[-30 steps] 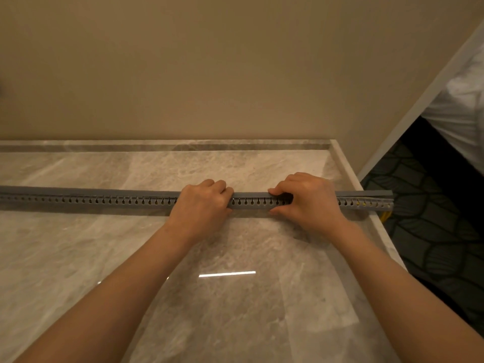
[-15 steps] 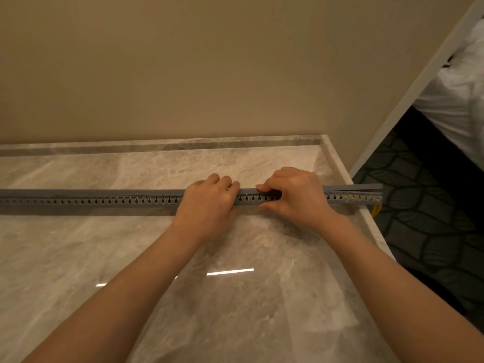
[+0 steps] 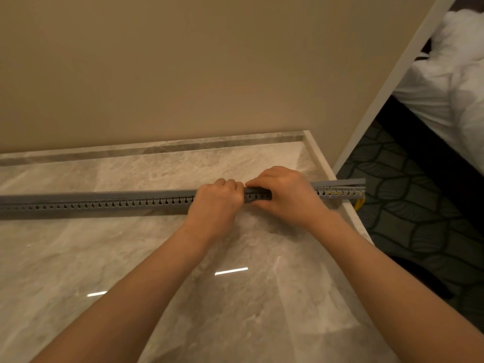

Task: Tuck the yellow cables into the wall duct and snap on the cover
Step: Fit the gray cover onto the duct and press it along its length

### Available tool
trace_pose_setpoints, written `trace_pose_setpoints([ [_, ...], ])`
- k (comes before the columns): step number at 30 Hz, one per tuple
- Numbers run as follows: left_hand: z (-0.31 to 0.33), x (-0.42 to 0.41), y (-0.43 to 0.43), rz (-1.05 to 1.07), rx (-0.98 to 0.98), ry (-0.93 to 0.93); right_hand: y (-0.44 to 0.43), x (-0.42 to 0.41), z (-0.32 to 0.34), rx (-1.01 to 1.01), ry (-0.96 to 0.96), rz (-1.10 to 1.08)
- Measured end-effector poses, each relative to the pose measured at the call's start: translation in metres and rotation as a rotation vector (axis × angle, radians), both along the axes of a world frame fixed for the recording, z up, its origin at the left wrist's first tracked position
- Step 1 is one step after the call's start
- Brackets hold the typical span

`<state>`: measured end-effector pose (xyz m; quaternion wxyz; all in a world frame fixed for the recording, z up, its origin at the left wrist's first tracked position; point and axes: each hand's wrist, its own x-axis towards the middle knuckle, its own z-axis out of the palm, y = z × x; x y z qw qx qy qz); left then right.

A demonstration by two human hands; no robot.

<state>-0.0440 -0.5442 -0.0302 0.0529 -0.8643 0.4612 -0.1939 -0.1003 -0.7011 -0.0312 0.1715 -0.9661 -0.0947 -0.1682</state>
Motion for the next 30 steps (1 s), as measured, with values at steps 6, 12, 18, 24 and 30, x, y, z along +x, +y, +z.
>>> trace_pose_setpoints([
  [6, 0.001, 0.000, 0.000, 0.007, 0.029, 0.006, -0.009, -0.014, -0.005, -0.057, -0.011, -0.015],
  [12, -0.007, 0.004, 0.001, 0.065, 0.057, 0.086, -0.028, -0.032, -0.005, -0.138, -0.120, -0.102],
  [18, 0.000, 0.002, 0.001, 0.092, 0.086, 0.124, -0.035, -0.035, 0.000, -0.180, -0.146, -0.106],
  [24, 0.003, -0.001, 0.001, 0.070, 0.025, 0.154, -0.042, -0.027, 0.007, -0.157, -0.112, -0.058],
  [30, -0.002, -0.005, -0.006, 0.132, -0.002, 0.119, -0.047, -0.024, 0.002, -0.129, -0.113, -0.012],
])
